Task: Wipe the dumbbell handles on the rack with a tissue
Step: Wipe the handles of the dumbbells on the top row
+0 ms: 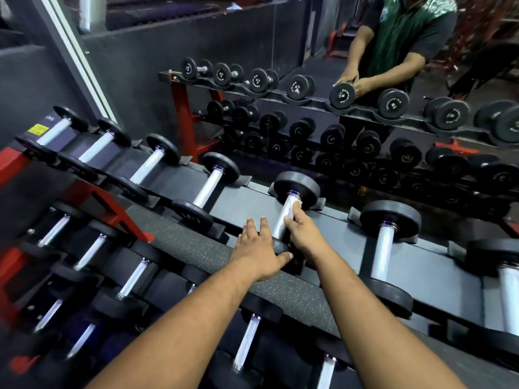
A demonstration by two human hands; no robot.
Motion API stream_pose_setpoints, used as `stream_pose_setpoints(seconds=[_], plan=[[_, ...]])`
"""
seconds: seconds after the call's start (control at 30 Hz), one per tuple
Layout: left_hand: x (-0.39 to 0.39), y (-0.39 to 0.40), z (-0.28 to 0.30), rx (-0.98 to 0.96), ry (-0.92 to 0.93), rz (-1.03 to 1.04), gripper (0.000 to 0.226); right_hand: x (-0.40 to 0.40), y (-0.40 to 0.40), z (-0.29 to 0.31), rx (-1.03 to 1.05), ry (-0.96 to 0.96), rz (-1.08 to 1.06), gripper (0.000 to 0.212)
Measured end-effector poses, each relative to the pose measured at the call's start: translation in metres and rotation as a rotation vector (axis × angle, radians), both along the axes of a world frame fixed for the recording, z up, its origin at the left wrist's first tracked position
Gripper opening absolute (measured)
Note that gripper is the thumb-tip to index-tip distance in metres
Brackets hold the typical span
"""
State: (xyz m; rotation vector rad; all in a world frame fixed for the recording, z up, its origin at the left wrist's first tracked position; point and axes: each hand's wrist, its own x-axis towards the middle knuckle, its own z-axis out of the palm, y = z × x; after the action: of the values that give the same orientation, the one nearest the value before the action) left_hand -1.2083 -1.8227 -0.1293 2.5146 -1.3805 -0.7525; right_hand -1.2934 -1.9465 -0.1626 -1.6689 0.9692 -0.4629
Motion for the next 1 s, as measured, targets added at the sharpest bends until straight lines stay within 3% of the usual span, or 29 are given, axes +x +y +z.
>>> stream_pose_setpoints(seconds=[0.1,0.23,0.3,0.37,0.43,0.57,0.67,0.83,0.9,1.0], plan=[[0.0,-0.001,-0.002,-0.002,-0.008,0.002,0.11,-0.006,0.008,-0.006,0.039,-0.003,0.021,0.022],[0.0,-0.003,-0.005,-0.001,-0.006,0.0,0.109,-0.007,0.019,-0.012,0.14,-0.086,-0.04,0.023],[0.0,-0.001,-0.004,0.001,-0.003,0.004,0.11,0.009,0.009,0.006,0.316,-0.243,-0.215,0.013],[-0.001,-0.001,-0.003,0.0,-0.006,0.011,0.111,0.024,-0.006,0.016,0.624,-0.406,-0.362,0.016],[0.0,-0.001,-0.002,-0.004,-0.003,0.013,0.112,0.032,-0.012,0.019,0.785,-0.46,-0.412,0.022],[0.0,0.0,-0.005,-0.014,0.016,0.012,0.111,0.019,-0.003,0.008,0.58,-0.323,-0.327,0.014],[0.001,-0.001,-0.005,-0.022,0.011,0.006,0.11,0.02,-0.003,0.011,0.442,-0.349,-0.383,0.017],[-0.001,0.0,-0.002,-0.029,0.011,0.009,0.111,0.021,-0.011,0.01,0.563,-0.24,-0.327,0.008],[0.0,0.0,-0.004,-0.03,0.017,0.009,0.111,0.013,-0.005,0.004,0.355,-0.141,-0.248,0.005],[0.001,0.001,-0.005,-0.046,0.013,0.005,0.111,0.01,0.009,0.003,-0.136,0.084,-0.191,0.021]])
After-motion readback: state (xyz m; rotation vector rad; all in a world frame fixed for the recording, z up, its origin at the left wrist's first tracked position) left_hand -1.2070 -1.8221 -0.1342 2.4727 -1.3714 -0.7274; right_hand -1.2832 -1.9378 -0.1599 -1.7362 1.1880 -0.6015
